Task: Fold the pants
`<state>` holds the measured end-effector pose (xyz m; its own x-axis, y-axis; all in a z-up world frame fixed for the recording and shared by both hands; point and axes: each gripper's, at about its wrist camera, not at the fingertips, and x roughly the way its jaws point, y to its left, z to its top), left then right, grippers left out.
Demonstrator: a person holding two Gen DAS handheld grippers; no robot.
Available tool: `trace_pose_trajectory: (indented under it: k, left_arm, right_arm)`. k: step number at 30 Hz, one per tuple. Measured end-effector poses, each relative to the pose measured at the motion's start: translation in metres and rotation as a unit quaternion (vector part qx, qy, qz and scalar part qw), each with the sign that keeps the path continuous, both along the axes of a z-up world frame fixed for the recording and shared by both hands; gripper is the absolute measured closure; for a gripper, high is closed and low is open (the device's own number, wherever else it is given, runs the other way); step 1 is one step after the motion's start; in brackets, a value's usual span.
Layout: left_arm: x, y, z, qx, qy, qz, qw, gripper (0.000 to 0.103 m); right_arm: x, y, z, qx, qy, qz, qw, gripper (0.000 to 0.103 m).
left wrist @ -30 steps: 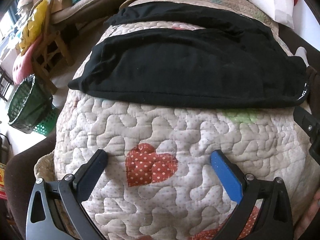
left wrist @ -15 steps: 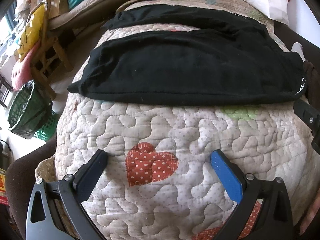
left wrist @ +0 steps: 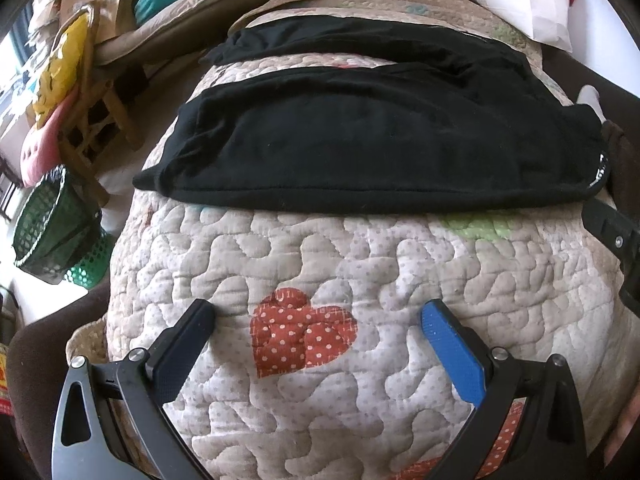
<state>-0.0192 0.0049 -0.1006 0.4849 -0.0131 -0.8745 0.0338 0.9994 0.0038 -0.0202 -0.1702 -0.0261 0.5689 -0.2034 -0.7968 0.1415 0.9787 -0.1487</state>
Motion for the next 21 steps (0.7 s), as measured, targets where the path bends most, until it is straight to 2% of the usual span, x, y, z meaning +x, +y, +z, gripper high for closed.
trace_pose_trajectory:
  k: [6, 7, 8, 10, 11, 14, 17, 18, 21]
  left_arm:
    - [0.001, 0.0, -0.001, -0.006, 0.001, -0.003, 1.0, 0.0]
    - [0.002, 0.002, 0.0, -0.01, 0.0, -0.003, 0.9999, 0.003]
    - [0.001, 0.004, 0.002, -0.014, -0.004, -0.002, 0.9999, 0.008]
    - [0.002, 0.007, 0.01, -0.019, -0.013, -0.004, 0.9997, 0.032]
    - [0.002, 0.01, 0.017, -0.027, -0.018, -0.007, 0.9994, 0.036]
    - [0.008, 0.022, 0.038, -0.056, -0.033, -0.002, 0.9979, 0.037]
    - [0.019, 0.034, 0.066, -0.061, -0.06, 0.0, 0.9963, 0.037]
    - [0.024, 0.037, 0.075, -0.062, -0.067, 0.0, 0.9958, 0.037]
    - [0.042, 0.046, 0.097, -0.066, -0.083, -0.009, 0.9943, 0.033]
  right_arm:
    - [0.001, 0.0, -0.001, 0.003, 0.001, 0.006, 1.0, 0.0]
    - [0.001, 0.0, 0.0, 0.005, 0.0, 0.006, 1.0, 0.0]
    - [0.001, 0.0, 0.0, 0.006, -0.001, 0.006, 1.0, 0.0]
    - [0.001, -0.003, 0.005, 0.01, -0.009, 0.005, 1.0, 0.0]
    - [0.0, -0.004, 0.01, 0.014, -0.016, 0.005, 1.0, 0.0]
    - [0.0, -0.01, 0.04, 0.032, -0.063, 0.018, 0.997, 0.0]
    - [0.001, -0.018, 0.081, 0.051, -0.142, 0.057, 0.987, 0.0]
    - [0.005, -0.022, 0.094, 0.05, -0.154, 0.071, 0.984, 0.0]
    - [0.026, -0.032, 0.113, 0.05, -0.142, 0.087, 0.985, 0.0]
